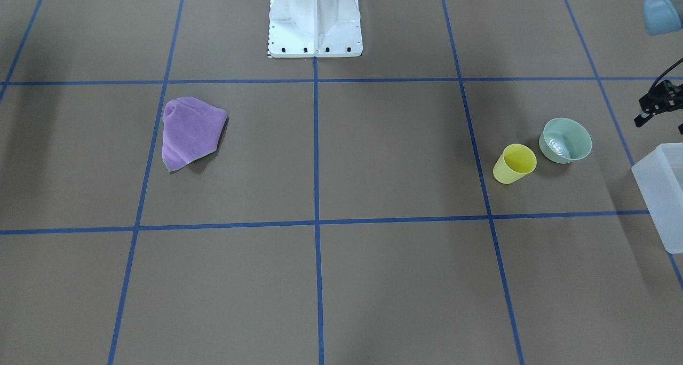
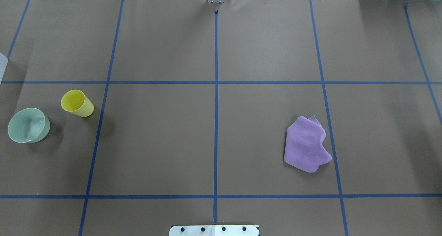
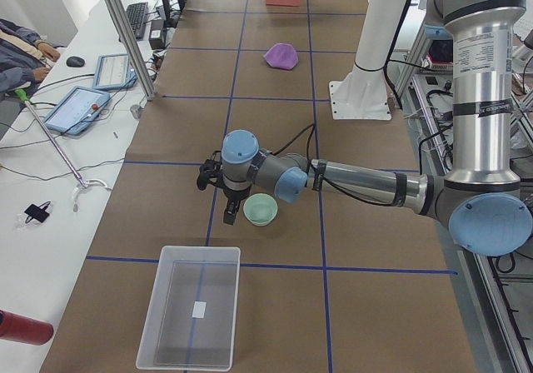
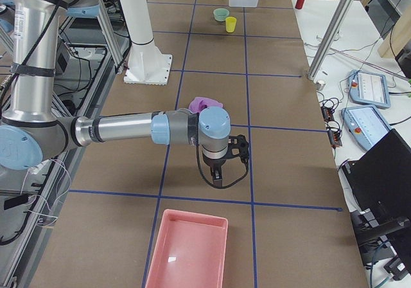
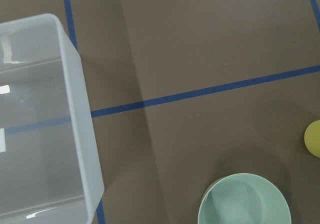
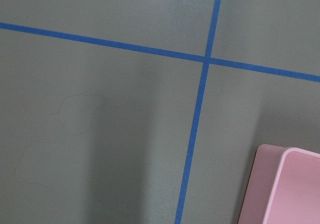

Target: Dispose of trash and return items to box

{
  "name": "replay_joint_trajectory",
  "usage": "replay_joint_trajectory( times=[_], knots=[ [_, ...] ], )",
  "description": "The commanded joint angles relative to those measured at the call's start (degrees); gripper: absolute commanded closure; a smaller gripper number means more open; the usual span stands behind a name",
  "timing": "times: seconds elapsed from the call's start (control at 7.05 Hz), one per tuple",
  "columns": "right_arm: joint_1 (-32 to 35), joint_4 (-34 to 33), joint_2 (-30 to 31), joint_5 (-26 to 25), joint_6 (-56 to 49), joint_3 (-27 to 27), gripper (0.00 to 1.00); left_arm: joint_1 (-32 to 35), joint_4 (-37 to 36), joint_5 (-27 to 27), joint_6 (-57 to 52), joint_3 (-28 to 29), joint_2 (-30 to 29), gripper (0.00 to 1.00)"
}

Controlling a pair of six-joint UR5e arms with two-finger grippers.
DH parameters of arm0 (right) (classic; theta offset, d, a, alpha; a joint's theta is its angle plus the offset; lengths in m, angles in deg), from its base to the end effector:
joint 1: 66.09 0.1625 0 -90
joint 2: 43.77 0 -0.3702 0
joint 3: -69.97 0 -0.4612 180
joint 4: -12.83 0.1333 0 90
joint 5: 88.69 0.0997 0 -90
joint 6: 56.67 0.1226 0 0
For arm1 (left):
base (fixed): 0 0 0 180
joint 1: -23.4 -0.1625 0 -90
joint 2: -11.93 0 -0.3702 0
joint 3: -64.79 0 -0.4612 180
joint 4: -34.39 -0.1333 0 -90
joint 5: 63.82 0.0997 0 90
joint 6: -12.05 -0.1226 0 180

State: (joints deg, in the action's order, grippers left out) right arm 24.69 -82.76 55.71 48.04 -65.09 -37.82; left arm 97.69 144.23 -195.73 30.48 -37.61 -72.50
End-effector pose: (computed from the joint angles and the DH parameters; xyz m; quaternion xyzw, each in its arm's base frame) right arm 0.0508 -0.4983 0.5402 0.0535 -0.3935 -0.0705 0.9151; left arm 0.1000 -0.5453 0.5129 0.1038 0.3959 0.0609 0.9104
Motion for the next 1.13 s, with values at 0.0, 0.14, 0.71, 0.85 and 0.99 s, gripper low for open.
replay_joint_trajectory(
  times=[0.0, 0.14, 0.71, 0.85, 0.99],
  knots=[
    [-0.3, 0.1, -0.2, 0.0, 0.2, -0.1, 0.00, -6.8, 4.3, 2.4, 6.9, 2.2, -0.1, 0.02],
    [-0.3, 0.1, -0.2, 0.0, 0.2, 0.0, 0.00, -7.4, 11.5, 2.4, 7.6, 7.2, -0.1, 0.02],
    [-0.4, 0.1, -0.2, 0.8, 0.2, -0.1, 0.00, -13.8, 24.5, 3.8, 16.8, 14.4, -0.1, 0.09],
    [-0.4, 0.1, -0.2, 0.8, 0.2, -0.1, 0.00, -14.9, 24.5, 5.9, 17.1, 14.5, 0.0, 0.17],
    [-0.4, 0.1, -0.2, 0.9, 0.2, -0.1, 0.00, -15.0, 24.5, 6.0, 17.2, 14.5, 0.1, 0.53]
  ],
)
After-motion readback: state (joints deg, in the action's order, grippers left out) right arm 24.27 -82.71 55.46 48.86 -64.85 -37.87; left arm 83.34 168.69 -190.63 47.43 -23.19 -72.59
